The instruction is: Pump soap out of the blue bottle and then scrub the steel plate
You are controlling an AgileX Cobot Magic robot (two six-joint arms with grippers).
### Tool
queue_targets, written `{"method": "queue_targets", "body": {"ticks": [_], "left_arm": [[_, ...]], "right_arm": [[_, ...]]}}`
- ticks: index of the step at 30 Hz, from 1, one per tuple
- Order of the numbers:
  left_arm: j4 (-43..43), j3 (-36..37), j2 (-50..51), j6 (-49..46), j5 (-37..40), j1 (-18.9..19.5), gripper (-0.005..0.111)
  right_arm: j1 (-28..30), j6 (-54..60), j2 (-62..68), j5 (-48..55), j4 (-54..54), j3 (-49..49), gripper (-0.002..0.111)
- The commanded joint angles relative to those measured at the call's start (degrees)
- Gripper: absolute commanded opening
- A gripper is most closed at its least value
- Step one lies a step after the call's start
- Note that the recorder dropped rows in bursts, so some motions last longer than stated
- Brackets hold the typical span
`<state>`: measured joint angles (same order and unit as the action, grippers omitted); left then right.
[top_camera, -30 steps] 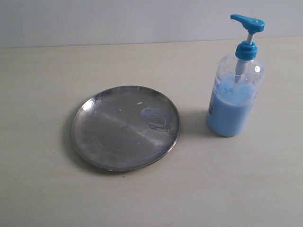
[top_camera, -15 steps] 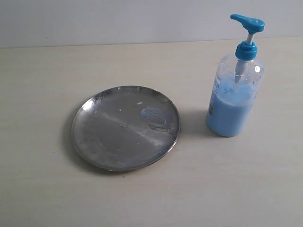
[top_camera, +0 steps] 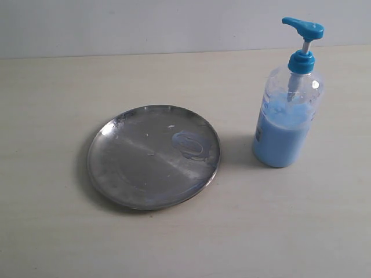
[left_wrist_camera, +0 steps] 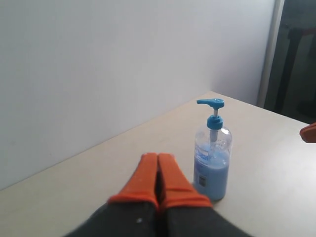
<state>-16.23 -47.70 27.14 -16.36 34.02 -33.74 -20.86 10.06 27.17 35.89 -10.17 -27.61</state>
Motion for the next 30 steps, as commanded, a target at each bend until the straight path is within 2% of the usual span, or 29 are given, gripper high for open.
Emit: {"method": "queue_targets", "body": {"ticks": [1,5,9,13,17,21,25,30], "left_arm": [[0.3,2.1,-2.6,2.9,-4.3,1.2,0.0],[1.1,7.2,-6.4,5.3,-11.7,4.2,0.0],[1.8,14.1,-10.7,8.0,-19.1,8.7,0.0],[2.7,19.1,-13.9,10.8,-23.0,13.2,0.0],[4.1,23.6,-16.5,13.3,-24.6,18.2,0.0],[11.1,27.5,-18.9,21.2,-24.7,22.0,0.0],[16.7,31.1,-21.6,27.3,-24.7,24.5,0.0],[18.7,35.3,-24.7,29.5,-24.7,26.7,0.0]], "right_arm": [[0.2,0.4,-0.5,-0.9,0.0,0.3,0.0],[0.2,0.4,-0.5,-0.9,-0.2,0.3,0.0],[0.2,0.4,-0.5,-0.9,-0.2,0.3,0.0],[0.2,0.4,-0.5,-0.9,-0.2,0.3,0.0],[0.2,0.4,-0.5,-0.9,-0.1,0.3,0.0],[0.2,0.4,-0.5,-0.9,-0.1,0.3,0.0],[0.2,0.3,-0.5,-0.9,-0.3,0.3,0.0],[0.2,0.3,-0.5,0.1,-0.3,0.3,0.0]]}}
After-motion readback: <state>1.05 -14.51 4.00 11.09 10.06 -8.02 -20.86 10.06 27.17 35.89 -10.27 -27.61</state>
